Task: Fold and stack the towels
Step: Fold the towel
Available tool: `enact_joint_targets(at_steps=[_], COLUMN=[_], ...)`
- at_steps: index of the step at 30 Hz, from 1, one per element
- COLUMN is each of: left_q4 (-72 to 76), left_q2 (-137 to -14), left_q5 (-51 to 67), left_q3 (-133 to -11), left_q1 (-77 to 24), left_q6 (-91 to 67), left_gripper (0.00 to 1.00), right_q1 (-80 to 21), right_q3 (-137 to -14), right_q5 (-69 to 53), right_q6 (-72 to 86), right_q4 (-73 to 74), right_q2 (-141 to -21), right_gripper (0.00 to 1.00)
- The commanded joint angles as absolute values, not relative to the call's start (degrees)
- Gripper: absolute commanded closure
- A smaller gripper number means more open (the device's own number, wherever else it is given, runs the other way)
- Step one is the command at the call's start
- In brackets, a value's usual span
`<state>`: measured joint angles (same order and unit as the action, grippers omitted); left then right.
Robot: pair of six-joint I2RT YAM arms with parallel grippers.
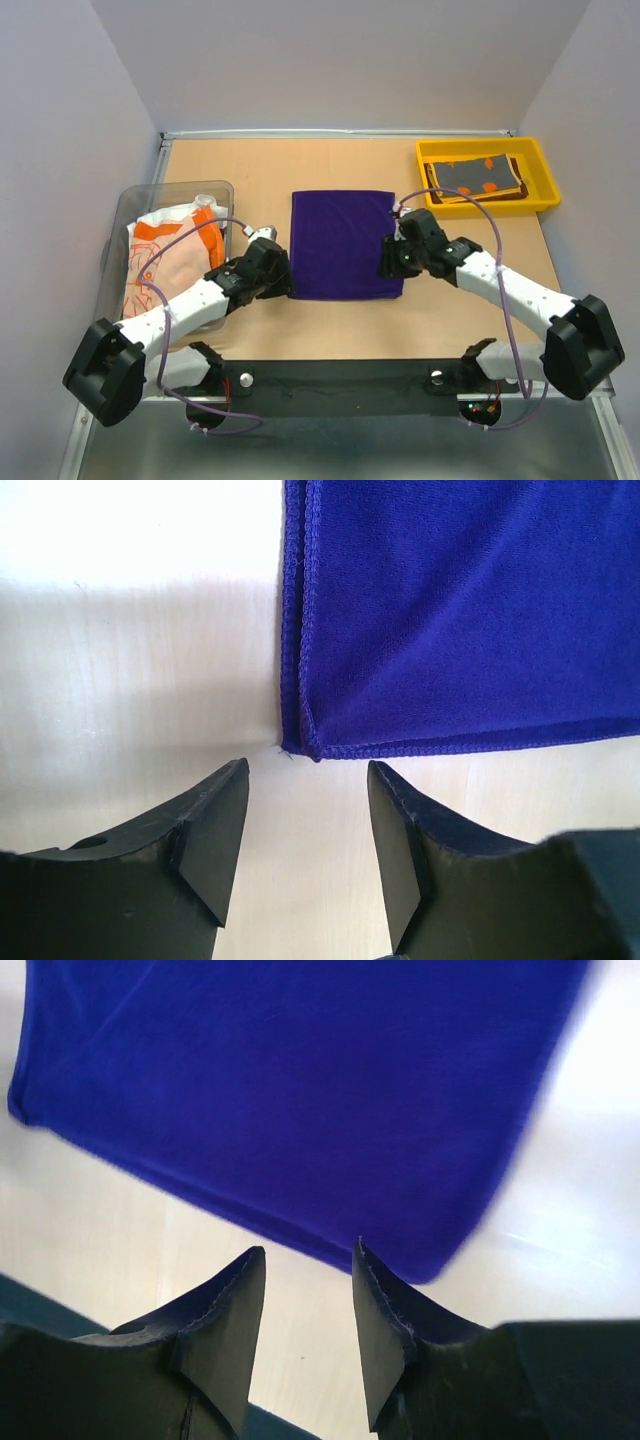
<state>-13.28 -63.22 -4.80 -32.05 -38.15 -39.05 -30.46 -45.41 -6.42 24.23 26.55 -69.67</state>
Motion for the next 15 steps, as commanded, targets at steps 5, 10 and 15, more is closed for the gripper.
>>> enact_joint_targets(at_steps=[5,10,15], left_q4=[-10.9,-7.7,-6.7], left_q2=[-67.5,-71.8,-72.9], left_q5=[-5.6,-4.6,-4.8], left_q3=[-35.2,-35.0,-34.7], left_q1=[-38.3,-38.6,-38.7], left_q6=[-38.1,-38.1,-37.8], left_gripper=[0.54,0.62,0.73], right_q1=[-39.9,-41.9,-42.2], right_q3=[-51.1,-51.7,-49.8], right_q5=[-3.1,-2.8,-1.7], right_q6=[19.0,18.5,19.3], right_q4=[24.3,22.7,21.7], right_q2=[-78.7,-82.8,-82.8], right_gripper=[0.55,0.55,0.55])
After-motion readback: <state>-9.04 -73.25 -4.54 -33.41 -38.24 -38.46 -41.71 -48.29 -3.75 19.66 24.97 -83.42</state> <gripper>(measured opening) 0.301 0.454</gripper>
